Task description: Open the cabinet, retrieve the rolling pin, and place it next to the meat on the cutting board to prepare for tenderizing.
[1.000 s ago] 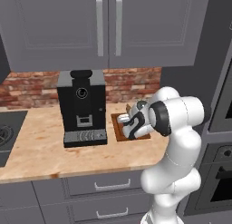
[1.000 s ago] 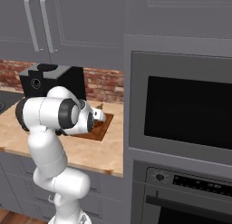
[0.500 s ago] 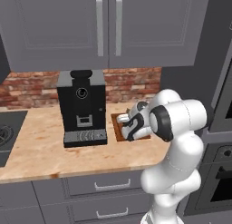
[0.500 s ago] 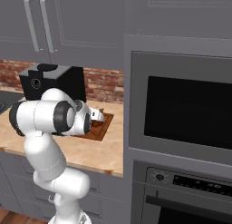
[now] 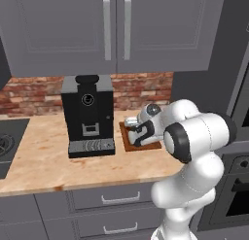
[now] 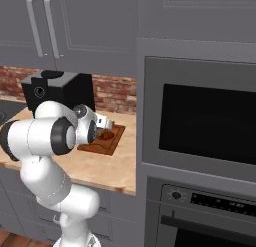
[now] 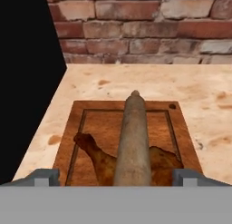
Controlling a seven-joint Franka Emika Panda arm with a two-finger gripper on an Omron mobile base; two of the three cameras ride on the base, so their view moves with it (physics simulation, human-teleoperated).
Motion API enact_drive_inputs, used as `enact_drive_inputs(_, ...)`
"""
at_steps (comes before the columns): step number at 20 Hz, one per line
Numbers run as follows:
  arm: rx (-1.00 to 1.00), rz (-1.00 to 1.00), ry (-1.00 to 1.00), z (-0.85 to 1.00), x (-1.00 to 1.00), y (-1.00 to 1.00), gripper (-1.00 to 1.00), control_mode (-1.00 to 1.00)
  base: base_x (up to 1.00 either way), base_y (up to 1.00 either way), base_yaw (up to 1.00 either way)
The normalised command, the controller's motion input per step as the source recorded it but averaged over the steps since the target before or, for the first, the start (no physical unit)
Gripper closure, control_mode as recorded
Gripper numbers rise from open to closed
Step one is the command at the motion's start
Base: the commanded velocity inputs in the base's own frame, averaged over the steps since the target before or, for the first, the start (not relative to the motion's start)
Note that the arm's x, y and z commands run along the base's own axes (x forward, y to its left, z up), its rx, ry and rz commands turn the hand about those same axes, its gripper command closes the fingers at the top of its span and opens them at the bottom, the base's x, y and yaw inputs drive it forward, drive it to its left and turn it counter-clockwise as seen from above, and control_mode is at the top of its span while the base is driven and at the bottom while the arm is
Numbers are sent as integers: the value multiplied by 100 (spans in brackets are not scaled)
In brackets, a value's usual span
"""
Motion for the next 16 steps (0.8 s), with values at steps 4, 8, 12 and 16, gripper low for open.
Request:
enact_drive_inputs(4, 6, -3, 0, 37, -37, 0, -100, -100, 0, 0, 0)
enact_drive_inputs(8, 10, -4, 2, 30, -56, 0, -100, -100, 0, 0, 0)
enact_drive_inputs(12, 12, -4, 2, 39, -61, -3, -100, -100, 0, 0, 0)
enact_drive_inputs(16, 8, -6, 0, 54, -56, -8, -100, -100, 0, 0, 0)
